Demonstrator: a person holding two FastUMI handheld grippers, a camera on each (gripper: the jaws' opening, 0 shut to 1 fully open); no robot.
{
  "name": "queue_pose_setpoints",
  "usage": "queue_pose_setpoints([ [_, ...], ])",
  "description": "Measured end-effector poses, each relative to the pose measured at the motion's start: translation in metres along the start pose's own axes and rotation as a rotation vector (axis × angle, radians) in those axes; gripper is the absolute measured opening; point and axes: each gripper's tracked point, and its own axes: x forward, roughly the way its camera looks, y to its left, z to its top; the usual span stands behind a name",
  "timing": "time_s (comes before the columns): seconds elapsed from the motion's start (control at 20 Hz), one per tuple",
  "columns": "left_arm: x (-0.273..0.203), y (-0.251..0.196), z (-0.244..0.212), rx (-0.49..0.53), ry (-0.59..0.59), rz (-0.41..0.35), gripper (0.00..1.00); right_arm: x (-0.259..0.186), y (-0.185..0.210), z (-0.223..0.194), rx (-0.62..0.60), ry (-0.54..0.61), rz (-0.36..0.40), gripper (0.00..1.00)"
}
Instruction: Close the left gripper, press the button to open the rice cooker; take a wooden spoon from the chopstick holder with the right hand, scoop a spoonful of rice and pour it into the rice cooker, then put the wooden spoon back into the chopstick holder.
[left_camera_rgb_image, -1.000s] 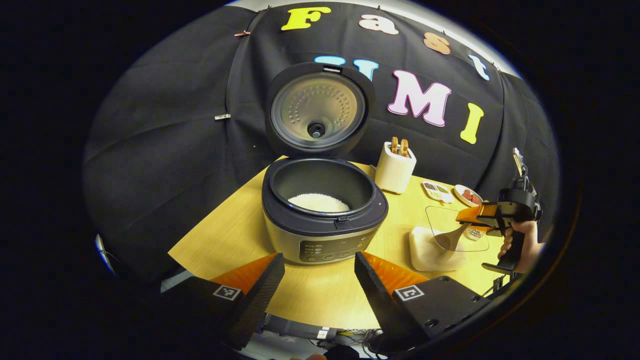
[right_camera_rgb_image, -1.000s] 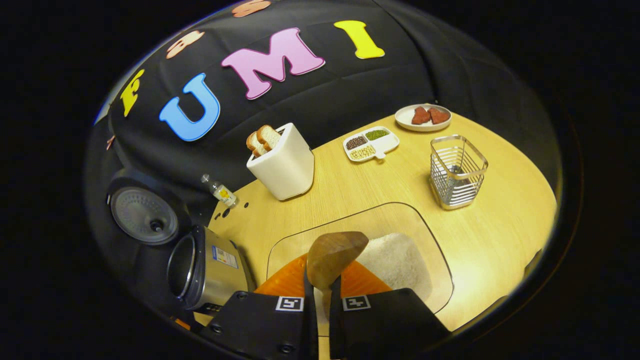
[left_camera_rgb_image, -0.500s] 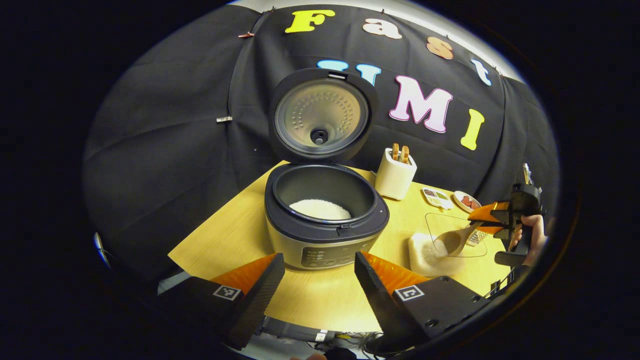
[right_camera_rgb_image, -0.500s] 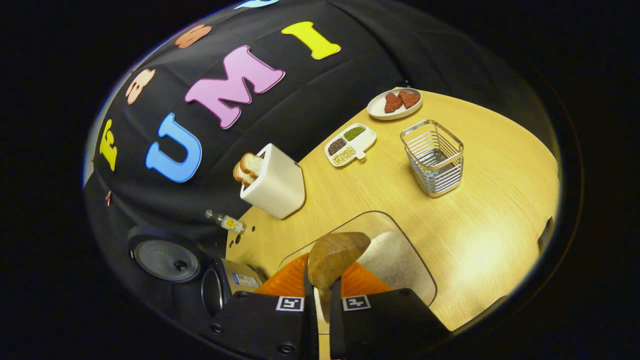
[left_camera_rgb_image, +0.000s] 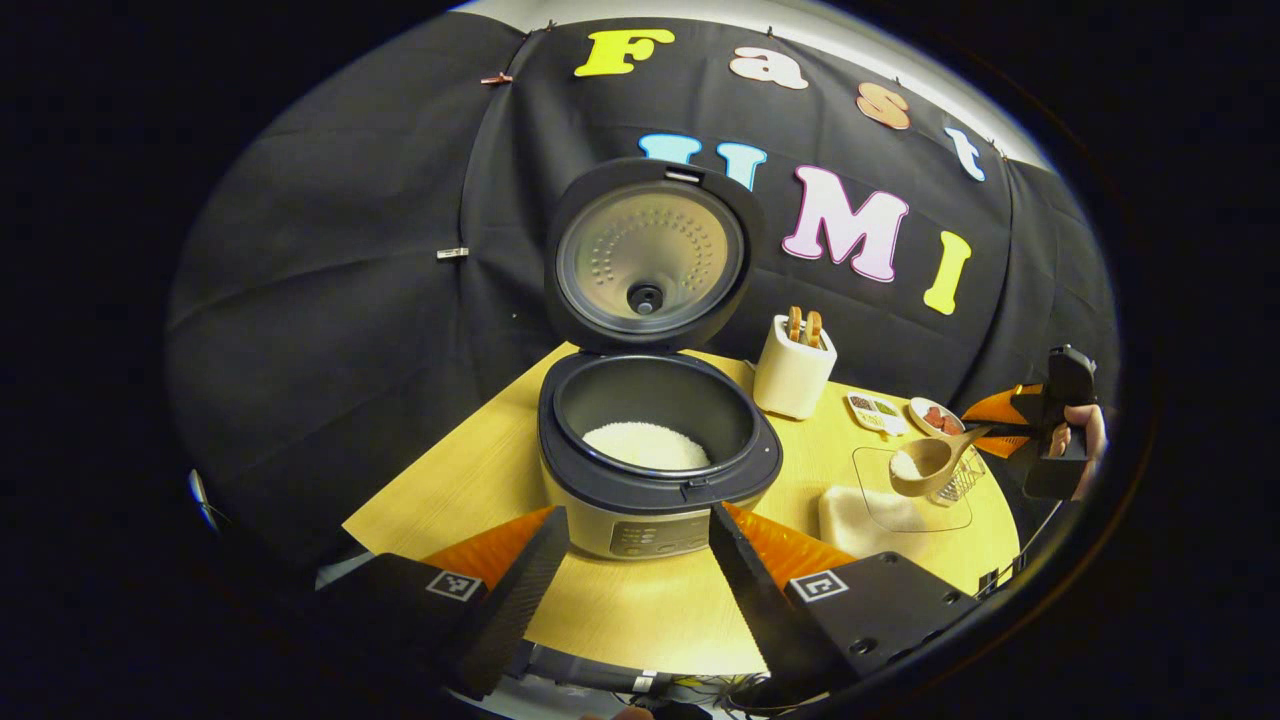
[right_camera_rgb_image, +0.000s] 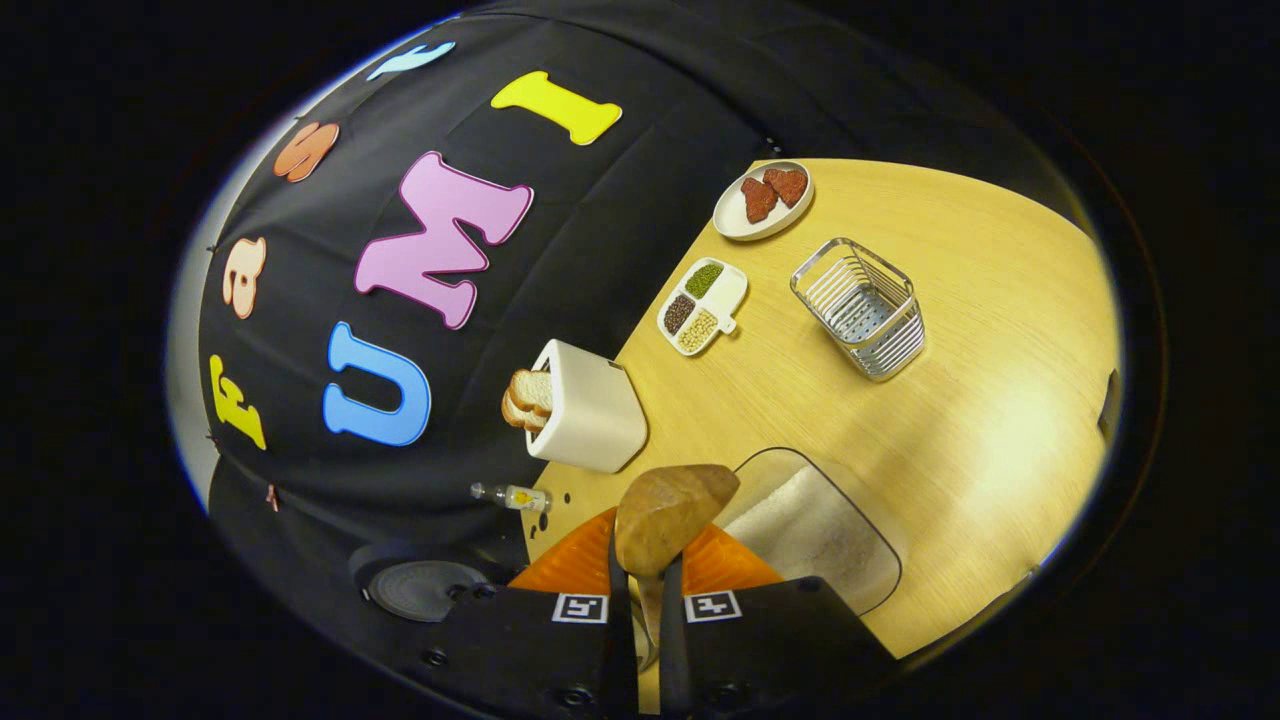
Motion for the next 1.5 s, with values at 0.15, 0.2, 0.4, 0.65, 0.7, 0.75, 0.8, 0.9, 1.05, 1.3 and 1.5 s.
queue_pose_setpoints([
  [0.15,0.0,0.002,0.004,-0.009,-0.008,0.004,0.96,-0.001,0.026,-0.001,0.049,0.023,0.039,0.13],
  [0.2,-0.001,0.003,0.003,-0.01,-0.01,0.006,0.96,-0.001,0.035,-0.004,0.068,0.034,0.054,0.13],
  [0.4,-0.003,0.011,0.005,-0.016,-0.024,0.022,0.96,0.001,0.073,-0.022,0.116,0.094,0.112,0.13],
  [0.65,-0.009,0.024,0.005,-0.043,-0.035,0.049,0.96,0.011,0.12,-0.049,0.092,0.147,0.156,0.13],
  [0.7,-0.009,0.028,0.004,-0.046,-0.036,0.056,0.96,0.015,0.131,-0.056,0.075,0.157,0.166,0.13],
  [0.75,-0.01,0.031,0.005,-0.048,-0.036,0.063,0.93,0.017,0.142,-0.065,0.057,0.166,0.178,0.13],
  [0.8,-0.011,0.035,0.003,-0.051,-0.036,0.069,0.92,0.02,0.154,-0.072,0.038,0.175,0.19,0.13],
  [0.9,-0.012,0.042,0.003,-0.062,-0.037,0.081,0.96,0.024,0.175,-0.087,-0.002,0.193,0.214,0.13],
  [1.05,-0.012,0.053,0.001,-0.076,-0.038,0.099,0.96,0.032,0.206,-0.112,-0.084,0.209,0.244,0.13],
  [1.3,-0.012,0.069,0.0,-0.091,-0.035,0.127,0.96,0.046,0.243,-0.16,-0.311,0.214,0.301,0.13],
  [1.5,-0.012,0.084,0.001,-0.1,-0.037,0.147,0.95,0.049,0.264,-0.195,-0.538,0.182,0.345,0.13],
])
